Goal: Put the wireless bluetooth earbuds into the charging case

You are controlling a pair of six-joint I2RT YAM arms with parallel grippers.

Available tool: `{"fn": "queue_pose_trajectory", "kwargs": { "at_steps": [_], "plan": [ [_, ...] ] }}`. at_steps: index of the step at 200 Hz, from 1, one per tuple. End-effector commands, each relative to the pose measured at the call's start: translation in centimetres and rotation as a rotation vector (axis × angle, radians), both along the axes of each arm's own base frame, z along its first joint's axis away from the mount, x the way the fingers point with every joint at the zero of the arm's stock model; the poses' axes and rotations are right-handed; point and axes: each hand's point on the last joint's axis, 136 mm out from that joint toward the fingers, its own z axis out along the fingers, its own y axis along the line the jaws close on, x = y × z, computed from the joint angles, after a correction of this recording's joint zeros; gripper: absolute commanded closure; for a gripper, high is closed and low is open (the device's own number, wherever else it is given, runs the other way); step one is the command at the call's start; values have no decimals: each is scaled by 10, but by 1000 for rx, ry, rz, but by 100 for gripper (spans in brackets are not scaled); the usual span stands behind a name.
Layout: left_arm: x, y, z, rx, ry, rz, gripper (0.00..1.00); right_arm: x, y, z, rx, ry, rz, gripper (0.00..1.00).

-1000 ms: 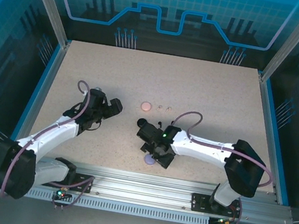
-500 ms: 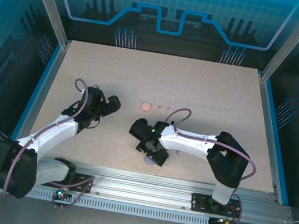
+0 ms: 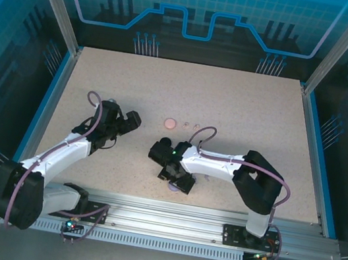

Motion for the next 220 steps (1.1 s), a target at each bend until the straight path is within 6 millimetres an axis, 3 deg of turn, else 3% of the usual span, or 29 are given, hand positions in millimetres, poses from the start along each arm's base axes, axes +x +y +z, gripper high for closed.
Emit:
{"fn": "queue_pose_trajectory", "kwargs": {
  "at_steps": [1,113,135,158,187,220],
  "plan": [
    [5,-3,6,-23,-13,-7,1,-3,5,-3,-11,5,29,26],
    [5,-10,8,-60,-27,-29,1,-2,4,-11,-8,11,50,44],
    [6,-5,9,-129,-52,56,1,-1,8,-8,14,4,64,50],
    [6,-5,11,-193,-103,75,1,2,15,2,59,-17,81,56],
    [5,-7,21,-216,-197,44,1,12,23,28,136,-75,93,57],
    [8,-30,24,-235,-206,-108,1,45,21,55,219,-138,61,57]
  ]
}}
